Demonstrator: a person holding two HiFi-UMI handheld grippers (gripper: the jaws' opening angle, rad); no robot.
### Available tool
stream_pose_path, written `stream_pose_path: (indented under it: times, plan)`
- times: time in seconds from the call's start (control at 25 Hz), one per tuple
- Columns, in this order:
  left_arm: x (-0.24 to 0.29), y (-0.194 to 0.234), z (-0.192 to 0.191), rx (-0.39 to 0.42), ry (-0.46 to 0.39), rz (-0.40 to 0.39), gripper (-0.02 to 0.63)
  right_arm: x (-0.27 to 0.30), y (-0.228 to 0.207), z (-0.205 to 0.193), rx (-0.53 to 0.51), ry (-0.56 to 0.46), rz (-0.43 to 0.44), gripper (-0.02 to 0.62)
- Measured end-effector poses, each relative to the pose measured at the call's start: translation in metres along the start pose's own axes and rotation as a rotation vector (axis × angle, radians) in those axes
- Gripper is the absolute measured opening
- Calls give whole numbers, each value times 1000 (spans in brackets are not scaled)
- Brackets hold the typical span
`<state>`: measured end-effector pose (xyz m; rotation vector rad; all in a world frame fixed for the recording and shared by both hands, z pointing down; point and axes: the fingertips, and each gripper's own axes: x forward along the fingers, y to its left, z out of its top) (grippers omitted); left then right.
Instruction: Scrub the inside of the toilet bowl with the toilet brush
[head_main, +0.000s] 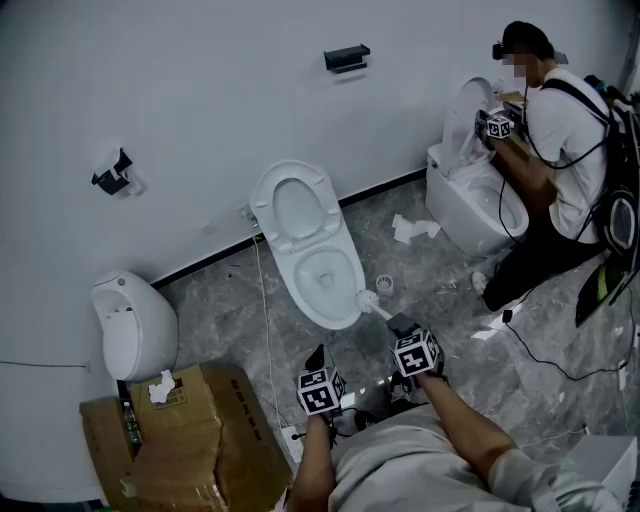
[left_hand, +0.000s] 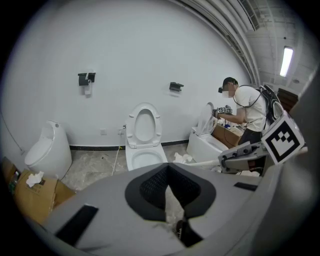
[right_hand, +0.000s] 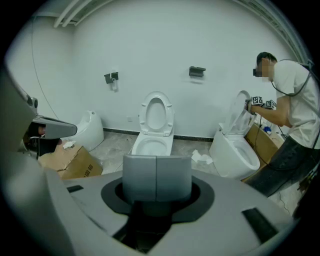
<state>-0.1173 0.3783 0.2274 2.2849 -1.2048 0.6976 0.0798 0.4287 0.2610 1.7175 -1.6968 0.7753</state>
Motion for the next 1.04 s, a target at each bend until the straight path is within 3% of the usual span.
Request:
stream_pose_path:
  times: [0.56, 1.04]
  plan:
    - [5, 15, 15, 6, -22, 68, 23, 13, 9, 17, -62, 3, 24, 170]
    - [8, 13, 17, 13, 0, 94, 23, 25, -4, 21, -28, 11, 45, 170]
